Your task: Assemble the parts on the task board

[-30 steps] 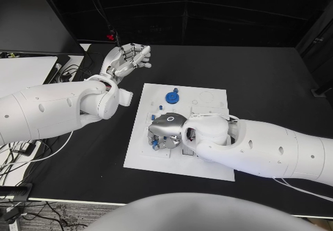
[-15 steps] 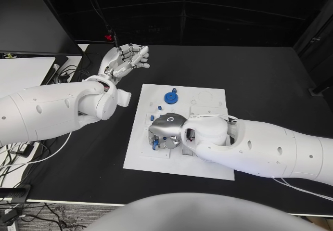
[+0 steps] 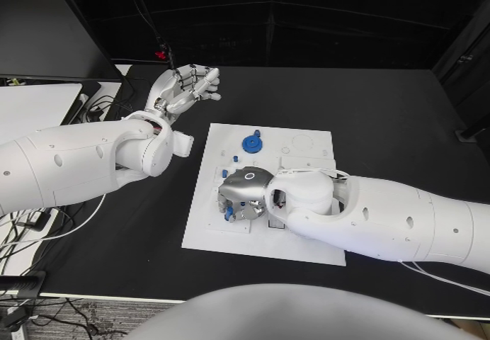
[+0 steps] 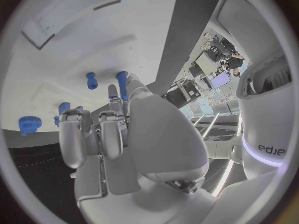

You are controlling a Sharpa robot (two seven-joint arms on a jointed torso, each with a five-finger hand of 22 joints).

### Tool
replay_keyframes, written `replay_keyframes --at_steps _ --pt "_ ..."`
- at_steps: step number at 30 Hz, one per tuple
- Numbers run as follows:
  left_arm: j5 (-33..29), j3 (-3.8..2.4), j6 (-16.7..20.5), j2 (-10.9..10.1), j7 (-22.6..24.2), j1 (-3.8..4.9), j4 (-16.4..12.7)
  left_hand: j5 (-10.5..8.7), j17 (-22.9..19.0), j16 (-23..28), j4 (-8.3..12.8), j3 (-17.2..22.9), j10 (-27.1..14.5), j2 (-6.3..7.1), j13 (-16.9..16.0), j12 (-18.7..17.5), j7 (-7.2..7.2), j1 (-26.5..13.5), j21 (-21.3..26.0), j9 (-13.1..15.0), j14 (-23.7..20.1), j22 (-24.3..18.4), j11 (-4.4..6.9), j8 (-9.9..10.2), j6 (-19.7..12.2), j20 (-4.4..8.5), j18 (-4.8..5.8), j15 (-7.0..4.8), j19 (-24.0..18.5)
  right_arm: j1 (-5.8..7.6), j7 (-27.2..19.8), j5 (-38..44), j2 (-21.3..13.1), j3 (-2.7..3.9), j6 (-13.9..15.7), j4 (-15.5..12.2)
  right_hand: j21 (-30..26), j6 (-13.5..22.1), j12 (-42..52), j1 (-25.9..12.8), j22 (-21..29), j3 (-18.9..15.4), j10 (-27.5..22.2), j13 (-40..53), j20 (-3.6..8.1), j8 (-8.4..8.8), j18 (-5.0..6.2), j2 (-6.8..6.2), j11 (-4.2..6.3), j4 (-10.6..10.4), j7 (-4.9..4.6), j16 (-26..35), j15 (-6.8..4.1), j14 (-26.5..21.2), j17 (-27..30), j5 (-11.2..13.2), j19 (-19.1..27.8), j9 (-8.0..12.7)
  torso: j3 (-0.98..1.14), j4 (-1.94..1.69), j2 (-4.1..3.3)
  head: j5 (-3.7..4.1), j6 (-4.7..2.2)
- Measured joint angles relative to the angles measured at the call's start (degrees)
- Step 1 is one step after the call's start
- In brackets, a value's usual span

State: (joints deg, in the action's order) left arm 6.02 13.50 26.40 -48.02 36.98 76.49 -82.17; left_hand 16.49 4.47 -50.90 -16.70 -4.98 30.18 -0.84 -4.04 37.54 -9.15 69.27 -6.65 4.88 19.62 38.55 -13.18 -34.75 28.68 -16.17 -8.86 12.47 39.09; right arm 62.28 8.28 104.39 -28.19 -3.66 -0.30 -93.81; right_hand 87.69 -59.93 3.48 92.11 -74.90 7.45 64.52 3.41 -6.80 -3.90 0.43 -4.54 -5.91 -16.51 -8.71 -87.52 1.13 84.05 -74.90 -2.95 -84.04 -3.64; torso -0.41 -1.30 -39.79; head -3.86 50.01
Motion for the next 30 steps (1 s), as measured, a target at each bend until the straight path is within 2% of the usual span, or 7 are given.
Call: replay_keyframes --at_steps 7,13,17,21,24,28,30 --pt "0.0 0.0 0.0 0.1 0.0 0.0 0.0 0.0 0.0 0.0 0.0 0.0 0.0 0.0 0.0 0.0 0.0 0.0 0.0 0.0 0.0 0.0 0.0 0.0 0.0 0.0 0.0 0.0 0.0 0.0 0.0 0.3 0.0 0.0 -0.4 0.0 -0.3 4.8 0.0 -2.5 0.0 -1.7 -4.4 0.2 -0.61 0.31 0.0 -1.7 -0.74 0.2 -1.09 0.3 0.42 0.0 0.0 0.0 0.2 0.0 0.03 0.0 0.0 0.01 0.0" --pt "0.0 0.0 0.0 0.0 0.0 0.0 0.1 0.0 0.0 0.0 0.0 0.0 0.0 0.0 0.0 0.0 0.0 0.0 0.0 0.0 0.0 0.0 0.0 0.0 0.0 0.0 0.0 0.0 0.0 0.0 -0.3 0.2 -0.1 0.0 0.2 -0.1 -0.3 5.6 1.0 -3.4 0.0 -2.1 -4.7 0.4 -1.02 0.3 0.0 -1.54 -0.84 0.3 -1.85 0.3 0.83 0.0 0.0 0.0 0.2 -0.2 0.04 0.01 0.0 0.02 0.0" --pt "0.0 0.0 0.0 0.0 0.0 0.0 0.1 0.0 0.0 0.0 0.0 0.0 0.0 0.0 0.0 0.0 0.0 0.0 0.0 0.0 0.0 0.0 0.0 0.0 0.0 0.0 0.0 0.0 0.0 0.0 -0.8 -0.1 -0.4 -0.01 2.1 -0.2 -0.5 5.9 1.0 -3.8 0.0 -2.4 -5.2 0.4 -1.21 0.3 0.0 -2.0 -1.36 0.3 -2.06 0.5 1.23 0.0 0.0 0.0 0.0 -0.3 0.05 0.02 -0.02 0.18 0.0" --pt "0.0 0.0 0.0 0.0 0.0 0.0 0.1 0.0 0.0 0.0 0.0 0.0 0.0 0.0 0.0 0.0 0.0 0.0 0.0 0.0 0.0 0.0 0.0 0.0 0.0 0.0 0.0 0.0 0.0 -0.05 -2.1 -1.6 -1.8 -0.01 6.9 -0.9 -0.5 5.9 1.3 -4.4 0.0 -2.6 -5.2 0.4 -1.42 -0.05 0.0 -1.93 -1.36 0.1 -2.06 0.9 1.23 0.0 0.0 0.0 0.2 -0.3 0.05 0.07 -0.02 0.42 0.0" --pt "0.0 0.0 -0.1 0.1 0.0 0.0 0.3 0.0 0.0 0.0 0.0 0.0 0.0 0.0 0.0 0.0 0.0 0.0 0.0 0.0 0.0 0.0 0.0 0.0 0.0 0.0 0.0 0.0 0.0 -0.05 -3.9 -4.9 -4.0 -0.01 12.3 -2.2 -0.5 5.9 1.7 -4.4 0.0 -2.6 -5.2 0.4 -1.62 -0.05 0.0 -1.84 -1.36 0.1 -2.06 0.9 1.23 0.0 0.0 0.0 0.0 -0.4 0.04 0.12 -0.01 0.69 0.0" --pt "0.0 0.0 -0.1 0.2 0.0 -0.01 0.7 0.0 -0.1 0.0 -0.1 -0.1 0.0 0.0 0.1 0.2 0.0 0.0 0.0 -0.1 0.0 0.0 0.0 0.0 0.0 0.0 0.0 0.0 0.0 0.26 -7.0 -13.3 -8.8 0.0 19.5 -5.5 -0.8 5.5 2.5 -5.1 0.0 -2.6 -5.2 0.5 -1.62 -0.38 0.0 -1.19 -1.37 0.1 -2.37 1.2 1.46 -0.2 0.0 -0.2 0.0 -0.5 0.0 0.12 0.08 1.2 0.0" --pt "0.0 0.0 -0.2 0.2 0.0 -0.03 0.9 0.0 -0.1 -0.2 0.0 -0.3 0.0 0.0 0.1 0.2 0.0 0.0 0.0 -0.1 0.0 0.0 0.0 0.0 0.0 0.0 0.0 0.0 0.0 1.17 -8.9 -19.3 -12.2 0.0 23.1 -7.6 -1.7 5.6 3.3 -5.7 0.0 -2.9 -5.6 0.5 -1.94 -0.87 0.0 -0.63 -1.77 0.5 -2.4 1.6 1.64 0.0 0.0 -1.3 0.1 -0.6 -0.03 0.12 0.13 1.43 0.0"
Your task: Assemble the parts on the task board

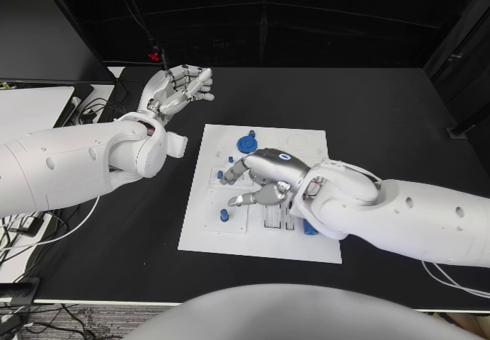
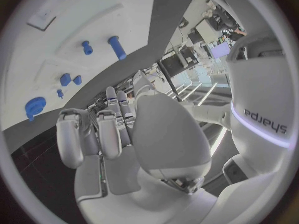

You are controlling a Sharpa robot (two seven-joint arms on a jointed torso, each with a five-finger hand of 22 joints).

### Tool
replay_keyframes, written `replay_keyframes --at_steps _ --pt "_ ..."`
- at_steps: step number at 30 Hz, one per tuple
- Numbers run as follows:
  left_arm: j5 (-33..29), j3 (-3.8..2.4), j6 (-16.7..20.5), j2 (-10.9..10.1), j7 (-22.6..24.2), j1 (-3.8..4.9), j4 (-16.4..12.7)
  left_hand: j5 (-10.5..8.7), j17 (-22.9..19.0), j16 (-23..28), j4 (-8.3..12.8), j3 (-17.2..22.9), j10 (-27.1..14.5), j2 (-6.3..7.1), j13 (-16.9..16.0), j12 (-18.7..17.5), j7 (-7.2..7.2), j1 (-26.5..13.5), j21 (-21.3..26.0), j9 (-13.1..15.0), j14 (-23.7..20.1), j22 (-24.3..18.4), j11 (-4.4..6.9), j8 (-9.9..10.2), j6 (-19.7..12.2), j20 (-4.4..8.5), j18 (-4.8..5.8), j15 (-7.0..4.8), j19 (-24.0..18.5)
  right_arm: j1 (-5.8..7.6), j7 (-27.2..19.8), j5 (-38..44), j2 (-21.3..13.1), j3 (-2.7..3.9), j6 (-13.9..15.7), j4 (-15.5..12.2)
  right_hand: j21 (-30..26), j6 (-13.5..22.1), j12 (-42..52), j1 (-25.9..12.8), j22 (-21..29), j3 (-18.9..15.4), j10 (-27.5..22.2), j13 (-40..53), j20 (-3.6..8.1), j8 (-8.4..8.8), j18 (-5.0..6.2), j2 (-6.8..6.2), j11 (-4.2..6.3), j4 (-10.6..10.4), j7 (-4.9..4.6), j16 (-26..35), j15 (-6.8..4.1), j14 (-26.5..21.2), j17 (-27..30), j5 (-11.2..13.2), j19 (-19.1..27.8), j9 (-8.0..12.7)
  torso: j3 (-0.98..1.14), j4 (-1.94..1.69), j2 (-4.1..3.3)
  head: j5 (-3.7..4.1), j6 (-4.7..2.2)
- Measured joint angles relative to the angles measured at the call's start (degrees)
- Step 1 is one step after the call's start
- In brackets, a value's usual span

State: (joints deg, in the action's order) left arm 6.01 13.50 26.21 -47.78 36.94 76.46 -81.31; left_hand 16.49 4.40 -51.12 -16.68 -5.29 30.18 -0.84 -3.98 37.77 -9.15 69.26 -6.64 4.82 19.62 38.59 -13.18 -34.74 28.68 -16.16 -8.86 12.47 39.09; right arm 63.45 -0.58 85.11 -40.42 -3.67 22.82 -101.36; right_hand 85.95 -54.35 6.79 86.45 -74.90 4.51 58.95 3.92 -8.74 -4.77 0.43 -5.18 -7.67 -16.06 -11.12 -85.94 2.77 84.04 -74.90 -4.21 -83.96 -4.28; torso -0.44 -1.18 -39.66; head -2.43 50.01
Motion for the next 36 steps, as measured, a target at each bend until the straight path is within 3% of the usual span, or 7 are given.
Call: replay_keyframes --at_steps 12,18,22,27,32,33,36 --pt "0.0 0.0 -0.2 0.5 0.1 -0.05 0.9 0.0 -0.1 0.0 -0.2 -0.2 0.0 0.0 0.1 0.0 -0.15 0.0 0.0 -0.1 0.0 0.0 0.0 -0.2 -0.2 0.0 -0.01 0.0 0.0 3.34 -2.1 -27.2 -18.3 0.0 6.2 -9.1 -12.7 5.5 5.9 -6.1 0.0 -6.4 -4.0 0.9 -0.65 -2.71 3.21 1.81 -0.71 -0.2 -0.82 9.5 0.53 -2.2 12.3 -7.5 4.0 -0.3 -0.1 0.01 0.05 2.8 0.0" --pt "0.0 0.0 -0.2 0.9 0.1 -0.09 1.2 0.0 -0.1 0.0 0.0 -0.3 0.0 0.0 0.1 0.2 0.01 0.0 0.0 -0.1 0.0 0.0 0.0 -0.2 -0.4 0.0 0.0 0.0 0.0 3.47 0.8 -32.5 -24.0 -0.14 4.5 -11.1 -17.6 9.5 15.6 -9.2 0.0 -10.4 -4.2 5.5 0.96 -6.94 4.48 3.59 2.02 -0.2 0.94 15.6 -1.03 -6.1 22.2 -7.0 6.9 -1.3 -0.21 0.14 0.07 5.28 0.0" --pt "0.0 0.0 -0.2 1.1 0.1 -0.12 1.3 0.0 -0.1 0.0 0.0 -0.3 0.0 0.0 0.1 0.2 0.01 0.0 0.0 -0.1 0.0 0.0 0.0 -0.2 -0.4 0.0 0.0 0.0 0.0 3.57 3.0 -34.0 -26.5 -1.2 3.1 -11.8 -21.0 12.4 25.7 -9.8 0.0 -12.8 -4.1 11.1 2.5 -10.74 5.1 4.23 3.15 -0.4 2.61 18.7 -2.86 -7.5 26.9 -6.0 8.3 -2.1 -0.25 0.14 0.07 6.94 0.0" --pt "0.0 0.0 -0.2 1.4 0.1 -0.14 1.5 0.0 -0.1 0.0 0.0 -0.3 0.0 0.0 0.1 0.2 0.01 0.0 0.0 -0.1 0.0 0.0 0.0 -0.2 -0.4 0.0 0.0 0.0 0.0 3.51 5.9 -35.1 -28.9 -3.46 1.7 -12.0 -41.5 16.7 48.2 -12.0 5.1 -15.4 -8.1 26.0 3.03 -16.75 8.97 4.69 5.12 0.0 4.41 24.8 -3.44 -16.7 36.5 -5.9 21.1 -3.1 -0.3 0.11 0.13 9.17 0.0" --pt "0.0 0.0 -0.2 1.4 0.1 -0.33 1.8 0.0 -0.1 0.0 0.0 -0.3 0.0 0.0 0.0 0.2 0.01 0.0 0.0 -0.1 0.0 0.0 0.0 -0.2 -0.4 0.0 0.0 0.0 0.0 3.47 8.9 -35.7 -30.1 -5.0 0.4 -12.6 -47.4 19.5 76.9 -16.0 6.0 -15.3 12.9 65.8 2.86 -22.43 8.95 3.14 5.57 -0.4 4.99 10.5 -3.31 -12.0 17.4 -5.9 25.1 -3.5 -0.3 0.17 0.11 10.23 0.0" --pt "0.0 0.0 -0.1 1.4 0.1 -0.37 1.8 0.0 -0.2 0.0 0.0 -0.3 0.0 0.0 0.0 0.2 0.01 0.0 0.0 -0.1 0.0 0.0 0.0 -0.2 -0.4 0.0 0.0 0.0 0.0 3.47 9.4 -35.8 -30.2 -5.11 0.2 -12.7 -43.0 19.9 80.2 -17.3 3.4 -14.6 19.4 69.5 2.89 -23.8 8.96 2.41 5.49 -0.6 4.69 5.0 -3.17 -7.4 8.0 -6.1 22.6 -3.6 -0.29 0.23 0.11 10.35 0.0" --pt "0.0 0.0 -0.2 1.5 0.1 -0.47 2.0 0.0 -0.2 0.0 0.0 -0.3 0.0 0.0 0.0 0.2 0.01 0.0 0.0 -0.1 0.0 0.0 0.0 -0.2 -0.4 0.0 -0.01 0.0 0.0 3.47 10.8 -35.8 -30.2 -5.39 -0.3 -13.0 -36.9 20.1 82.9 -19.0 0.3 -13.1 24.5 70.9 2.7 -26.18 8.88 0.75 5.16 -0.7 4.43 -2.1 -2.91 -0.9 0.7 -6.6 19.7 -3.7 -0.26 0.31 0.11 10.67 0.0"
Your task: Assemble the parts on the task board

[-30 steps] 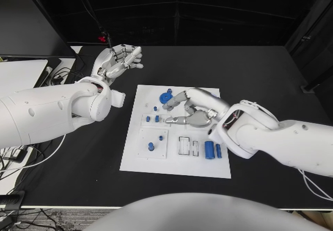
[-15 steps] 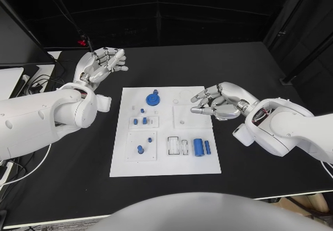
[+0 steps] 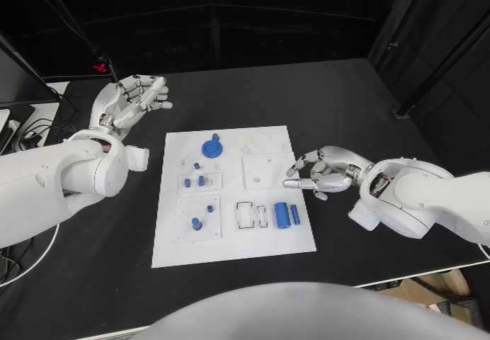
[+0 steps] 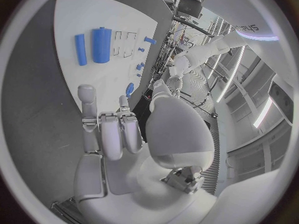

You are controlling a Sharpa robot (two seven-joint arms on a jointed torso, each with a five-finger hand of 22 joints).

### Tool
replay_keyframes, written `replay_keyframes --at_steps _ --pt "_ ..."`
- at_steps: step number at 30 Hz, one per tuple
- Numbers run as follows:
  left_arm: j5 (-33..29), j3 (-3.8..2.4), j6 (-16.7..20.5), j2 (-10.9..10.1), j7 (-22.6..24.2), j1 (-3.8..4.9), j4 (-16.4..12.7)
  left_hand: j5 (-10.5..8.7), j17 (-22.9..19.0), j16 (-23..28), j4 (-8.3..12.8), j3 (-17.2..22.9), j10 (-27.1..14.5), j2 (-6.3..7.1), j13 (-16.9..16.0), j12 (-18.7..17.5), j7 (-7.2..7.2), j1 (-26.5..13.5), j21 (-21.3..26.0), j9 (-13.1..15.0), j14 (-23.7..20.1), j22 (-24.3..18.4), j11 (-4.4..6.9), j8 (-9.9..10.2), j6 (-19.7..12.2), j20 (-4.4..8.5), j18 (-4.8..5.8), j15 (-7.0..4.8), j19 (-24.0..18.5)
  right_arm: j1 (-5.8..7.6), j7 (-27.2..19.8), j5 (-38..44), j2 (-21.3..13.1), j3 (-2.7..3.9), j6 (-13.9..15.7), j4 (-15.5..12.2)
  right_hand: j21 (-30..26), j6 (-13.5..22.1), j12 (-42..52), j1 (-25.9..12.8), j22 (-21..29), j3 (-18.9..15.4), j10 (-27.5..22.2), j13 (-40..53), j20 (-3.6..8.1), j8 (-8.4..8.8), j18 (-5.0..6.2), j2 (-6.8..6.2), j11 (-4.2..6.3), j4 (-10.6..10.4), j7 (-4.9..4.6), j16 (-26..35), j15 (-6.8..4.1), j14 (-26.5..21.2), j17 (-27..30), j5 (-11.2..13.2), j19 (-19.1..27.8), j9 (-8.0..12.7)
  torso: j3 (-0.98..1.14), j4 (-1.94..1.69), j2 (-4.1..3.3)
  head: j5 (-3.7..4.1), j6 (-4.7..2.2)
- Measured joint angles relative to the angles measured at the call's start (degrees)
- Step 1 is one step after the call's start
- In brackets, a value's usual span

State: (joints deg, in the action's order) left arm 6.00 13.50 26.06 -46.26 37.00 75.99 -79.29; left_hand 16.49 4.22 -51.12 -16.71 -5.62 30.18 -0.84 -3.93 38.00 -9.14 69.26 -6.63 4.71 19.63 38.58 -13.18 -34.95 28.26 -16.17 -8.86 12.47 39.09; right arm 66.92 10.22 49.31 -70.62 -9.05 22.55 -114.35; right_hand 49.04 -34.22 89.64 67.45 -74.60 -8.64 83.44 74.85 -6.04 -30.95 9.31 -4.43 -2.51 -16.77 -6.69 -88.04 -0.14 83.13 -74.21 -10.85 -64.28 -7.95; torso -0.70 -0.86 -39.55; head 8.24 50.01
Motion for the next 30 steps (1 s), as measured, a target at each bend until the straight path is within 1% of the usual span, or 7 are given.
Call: replay_keyframes --at_steps 4,7,10,16,23,26,30 --pt "0.0 0.0 0.0 0.1 0.0 -0.18 0.1 0.0 0.0 0.0 0.0 0.0 0.0 0.0 0.0 0.0 0.0 0.0 -0.2 0.0 0.0 0.0 0.0 0.0 0.0 0.0 0.0 0.0 0.0 0.01 1.7 0.3 0.3 -0.23 -0.2 -0.2 17.9 -1.5 0.2 -2.9 -0.4 1.0 0.6 0.1 -0.97 -4.63 -4.06 -2.44 -1.64 -0.3 -1.77 -1.8 1.08 1.1 -0.7 -1.8 -11.2 -0.9 0.04 0.01 0.0 0.28 0.0" --pt "0.0 0.01 0.0 0.1 0.0 -0.19 0.1 0.0 0.0 0.0 0.0 0.0 0.0 0.0 0.0 0.0 0.0 0.0 -0.2 0.0 0.0 0.0 0.0 0.0 0.0 0.0 0.0 0.0 0.0 0.03 2.8 0.8 0.5 -0.64 -0.2 -0.3 31.1 -3.8 0.2 -4.0 -0.4 1.4 0.5 0.1 -1.66 -7.76 -6.91 -2.5 -2.12 -0.4 -2.18 -1.8 1.89 0.9 -0.7 -2.3 -18.5 -1.9 0.04 -0.01 0.0 0.33 0.0" --pt "0.0 0.01 0.0 0.1 0.0 -0.21 0.1 0.0 0.0 0.0 0.0 0.0 0.0 0.0 0.0 0.0 0.0 0.0 -0.2 0.0 0.0 0.0 0.0 0.0 0.0 0.0 0.0 0.0 0.0 0.02 4.3 1.3 0.9 -1.12 -0.2 -0.5 39.9 -5.2 0.2 -4.2 -0.4 1.9 0.5 0.1 -1.87 -10.0 -8.81 -2.27 -2.11 -0.4 -2.29 -1.8 1.89 0.9 -0.7 -2.3 -19.5 -2.9 0.04 -0.01 -0.02 0.19 0.0" --pt "0.0 0.01 0.0 0.1 0.0 -0.23 0.1 0.0 0.0 0.0 0.0 0.0 0.0 0.0 0.0 0.0 0.0 0.0 -0.2 0.0 0.0 0.0 0.0 0.0 0.0 0.0 0.0 0.0 0.0 0.01 7.1 2.5 1.4 -1.36 -0.9 -0.8 40.8 -4.7 0.2 -3.2 -0.3 2.7 0.7 0.1 -1.87 -11.65 -8.93 -0.7 -2.32 -0.1 -2.35 -1.8 1.89 0.9 -0.7 -1.8 -19.5 -3.6 0.04 -0.02 -0.07 0.09 0.0" --pt "0.0 0.0 0.0 0.1 0.0 -0.23 0.1 0.0 -0.1 -0.2 0.0 0.0 0.0 0.0 0.0 0.0 0.0 0.0 -0.2 0.0 0.0 0.0 0.0 0.0 0.0 0.0 0.0 0.0 0.0 0.01 11.1 4.2 2.0 -1.45 -2.1 -1.4 40.8 -6.1 0.2 -0.4 -0.3 3.0 0.7 0.1 -1.65 -13.93 -8.92 1.24 -2.31 0.3 -1.71 -1.8 1.74 0.8 -0.7 -4.3 -19.7 -4.8 0.04 -0.01 -0.07 -0.26 0.01" --pt "0.0 0.0 0.0 0.1 0.0 -0.23 0.1 0.0 -0.1 -0.2 0.0 0.0 0.0 0.0 0.0 0.0 0.0 0.0 -0.2 0.0 0.0 0.0 0.0 0.0 0.0 0.0 0.01 0.0 0.0 0.0 13.1 5.0 2.5 -1.46 -2.4 -1.7 40.8 -7.2 0.2 -0.1 -0.3 2.9 0.7 0.1 -1.47 -13.93 -8.92 1.06 -2.3 0.2 -1.38 -1.8 1.14 1.0 -0.7 -5.3 -19.7 -5.0 0.06 -0.01 -0.07 -0.31 0.01" --pt "0.0 0.0 0.0 0.1 0.0 -0.24 0.1 0.0 -0.1 -0.2 0.0 0.0 0.0 0.0 0.0 0.0 0.0 0.0 -0.2 0.0 0.0 0.0 0.0 0.0 0.0 0.0 0.0 0.0 0.0 0.0 15.5 6.0 3.1 -1.46 -2.7 -2.1 40.8 -8.1 0.2 -0.1 -0.3 2.2 0.5 0.1 -1.02 -11.93 -8.91 1.06 -2.09 0.1 -1.11 -1.8 0.93 0.8 -0.7 -7.4 -19.7 -4.6 0.07 -0.01 -0.07 -0.31 0.01"
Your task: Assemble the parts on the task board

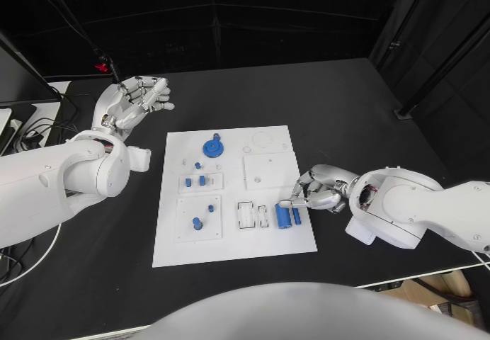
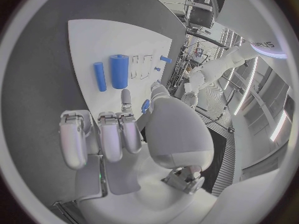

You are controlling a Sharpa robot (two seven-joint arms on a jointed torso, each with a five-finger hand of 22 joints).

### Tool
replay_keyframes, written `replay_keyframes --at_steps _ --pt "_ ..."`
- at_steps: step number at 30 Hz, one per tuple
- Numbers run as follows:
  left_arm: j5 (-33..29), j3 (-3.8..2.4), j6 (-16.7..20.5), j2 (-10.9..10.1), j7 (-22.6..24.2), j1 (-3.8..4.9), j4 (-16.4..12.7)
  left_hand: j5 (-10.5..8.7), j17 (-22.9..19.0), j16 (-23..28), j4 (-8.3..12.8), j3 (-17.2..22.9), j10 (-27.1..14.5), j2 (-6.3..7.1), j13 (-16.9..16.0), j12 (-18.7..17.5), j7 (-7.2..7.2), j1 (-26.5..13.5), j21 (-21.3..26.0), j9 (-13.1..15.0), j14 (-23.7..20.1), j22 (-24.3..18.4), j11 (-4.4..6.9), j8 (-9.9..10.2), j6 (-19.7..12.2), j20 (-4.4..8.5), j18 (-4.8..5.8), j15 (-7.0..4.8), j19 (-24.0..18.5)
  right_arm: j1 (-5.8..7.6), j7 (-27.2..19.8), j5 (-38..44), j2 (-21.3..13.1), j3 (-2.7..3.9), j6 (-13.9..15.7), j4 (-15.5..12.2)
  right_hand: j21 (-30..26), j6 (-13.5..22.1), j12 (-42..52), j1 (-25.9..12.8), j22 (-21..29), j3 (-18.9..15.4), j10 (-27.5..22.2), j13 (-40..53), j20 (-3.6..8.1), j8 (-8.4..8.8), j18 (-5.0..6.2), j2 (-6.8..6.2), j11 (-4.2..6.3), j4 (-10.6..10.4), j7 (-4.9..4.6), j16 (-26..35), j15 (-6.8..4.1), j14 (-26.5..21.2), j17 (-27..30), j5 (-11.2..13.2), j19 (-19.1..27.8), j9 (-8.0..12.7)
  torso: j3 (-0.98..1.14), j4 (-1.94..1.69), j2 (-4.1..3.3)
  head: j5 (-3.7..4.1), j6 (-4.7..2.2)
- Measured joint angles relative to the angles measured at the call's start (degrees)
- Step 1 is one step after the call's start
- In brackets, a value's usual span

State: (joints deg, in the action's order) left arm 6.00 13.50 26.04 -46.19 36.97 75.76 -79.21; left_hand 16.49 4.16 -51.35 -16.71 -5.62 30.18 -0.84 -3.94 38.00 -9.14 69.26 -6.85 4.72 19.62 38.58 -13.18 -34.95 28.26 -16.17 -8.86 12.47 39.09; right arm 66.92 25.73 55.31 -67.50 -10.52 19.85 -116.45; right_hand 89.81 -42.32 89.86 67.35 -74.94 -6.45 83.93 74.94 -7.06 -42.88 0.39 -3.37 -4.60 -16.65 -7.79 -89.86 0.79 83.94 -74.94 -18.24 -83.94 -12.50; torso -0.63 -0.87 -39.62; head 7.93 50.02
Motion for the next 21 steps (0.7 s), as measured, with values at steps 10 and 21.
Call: replay_keyframes --at_steps 10,21 --pt "0.0 0.0 0.0 -0.1 0.0 -0.02 0.0 0.0 0.0 0.0 0.0 0.0 0.0 0.0 0.0 0.3 0.0 0.0 0.0 -0.1 0.0 0.0 0.0 0.0 0.0 0.0 0.0 0.0 0.0 0.0 4.9 1.2 1.4 -0.01 -1.3 -0.5 0.0 0.0 0.0 0.0 0.0 -0.6 0.0 0.0 0.0 2.5 0.0 0.0 0.0 0.1 0.0 0.0 0.0 0.0 0.0 -1.2 0.0 0.8 -0.02 0.03 0.01 -0.07 -0.02" --pt "0.0 0.0 0.0 -0.2 0.0 -0.03 -0.1 0.0 0.0 0.0 0.0 0.0 0.0 0.0 0.0 0.3 0.0 0.0 0.0 -0.1 0.0 0.0 0.0 0.0 0.0 0.0 0.0 0.0 0.0 0.0 9.5 1.7 3.1 -0.01 -3.2 -0.1 0.0 -0.2 0.0 -0.5 0.0 -0.9 0.0 0.0 -0.01 3.63 0.01 0.54 0.0 0.1 -0.2 0.0 0.0 0.0 0.0 -0.9 0.0 1.1 -0.03 0.02 0.02 -0.35 -0.03"
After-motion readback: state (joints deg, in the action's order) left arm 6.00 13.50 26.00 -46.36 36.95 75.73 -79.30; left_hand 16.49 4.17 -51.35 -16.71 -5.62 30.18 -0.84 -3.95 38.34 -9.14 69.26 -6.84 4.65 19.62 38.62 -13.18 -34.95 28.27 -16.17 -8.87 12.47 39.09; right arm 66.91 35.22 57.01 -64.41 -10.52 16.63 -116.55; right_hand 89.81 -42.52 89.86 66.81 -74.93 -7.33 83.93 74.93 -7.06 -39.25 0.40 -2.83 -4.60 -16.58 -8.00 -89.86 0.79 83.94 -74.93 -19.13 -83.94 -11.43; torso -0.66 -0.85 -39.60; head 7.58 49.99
